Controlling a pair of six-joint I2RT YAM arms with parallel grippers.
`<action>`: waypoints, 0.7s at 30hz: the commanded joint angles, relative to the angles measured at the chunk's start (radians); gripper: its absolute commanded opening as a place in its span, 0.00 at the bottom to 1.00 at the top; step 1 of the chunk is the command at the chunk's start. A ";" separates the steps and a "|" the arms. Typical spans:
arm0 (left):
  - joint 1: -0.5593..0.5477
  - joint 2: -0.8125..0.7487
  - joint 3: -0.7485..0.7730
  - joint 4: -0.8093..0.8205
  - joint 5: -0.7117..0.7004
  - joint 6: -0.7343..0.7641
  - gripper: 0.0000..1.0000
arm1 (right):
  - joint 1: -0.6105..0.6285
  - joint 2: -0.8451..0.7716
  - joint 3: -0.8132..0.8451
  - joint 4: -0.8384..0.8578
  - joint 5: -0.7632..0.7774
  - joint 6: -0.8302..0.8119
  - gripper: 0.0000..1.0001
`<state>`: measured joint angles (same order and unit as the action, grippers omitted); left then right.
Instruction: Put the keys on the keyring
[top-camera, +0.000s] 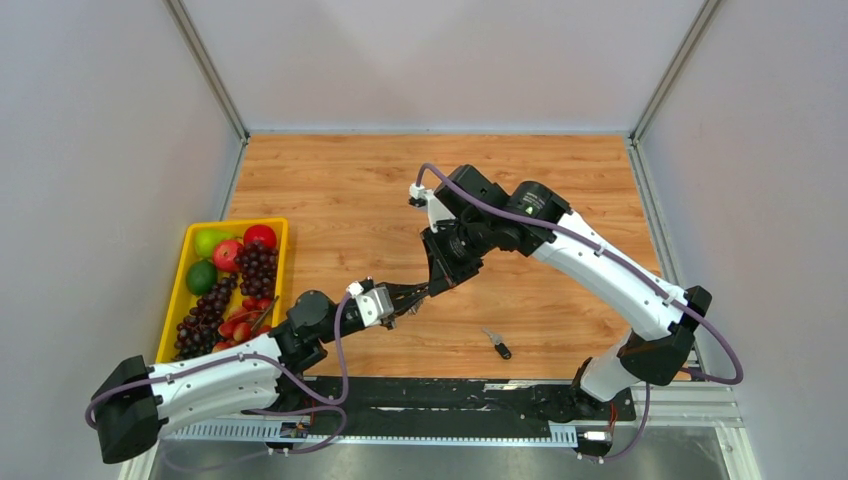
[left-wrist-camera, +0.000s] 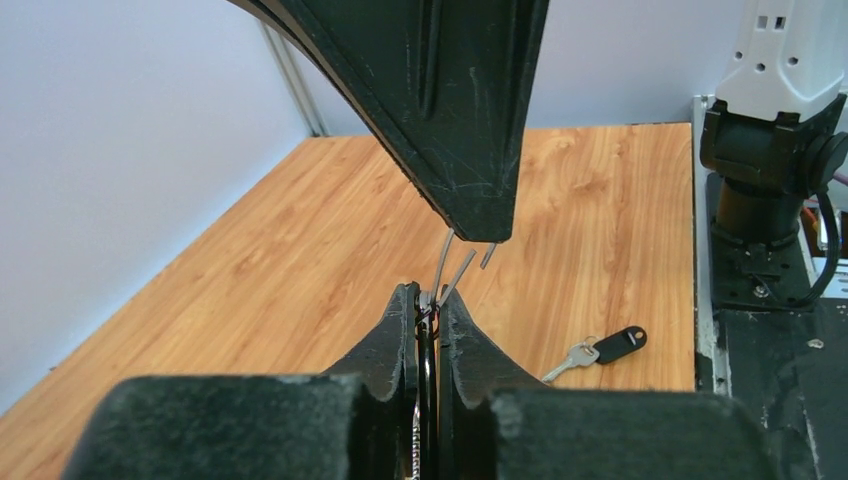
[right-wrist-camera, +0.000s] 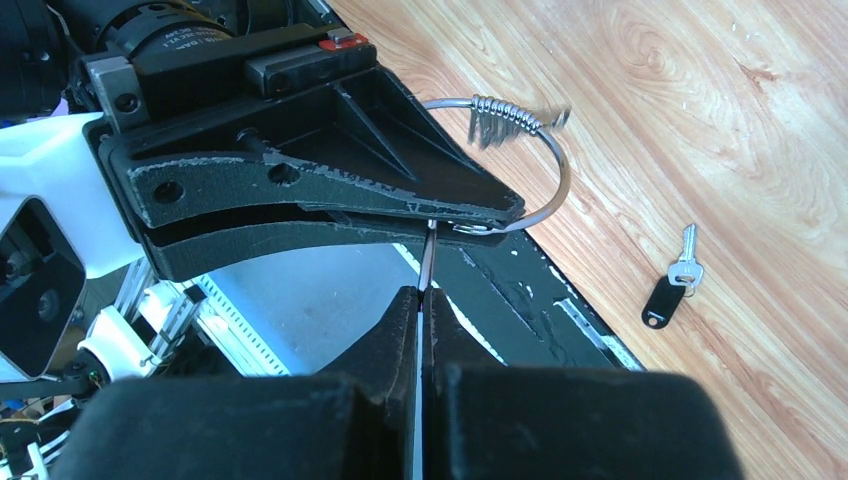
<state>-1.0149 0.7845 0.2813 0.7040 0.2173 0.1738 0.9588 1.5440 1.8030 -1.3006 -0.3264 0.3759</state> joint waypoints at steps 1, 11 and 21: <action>-0.013 -0.042 0.001 0.019 -0.024 0.023 0.01 | 0.010 -0.002 0.041 -0.002 0.009 0.034 0.00; -0.016 -0.127 0.002 0.000 -0.021 -0.069 0.00 | 0.014 -0.041 0.005 0.053 0.030 0.057 0.12; -0.016 -0.152 0.027 -0.021 -0.039 -0.246 0.00 | 0.014 -0.189 -0.078 0.228 0.062 0.055 0.47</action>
<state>-1.0271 0.6460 0.2680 0.6392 0.1841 0.0338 0.9684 1.4433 1.7531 -1.1870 -0.2935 0.4133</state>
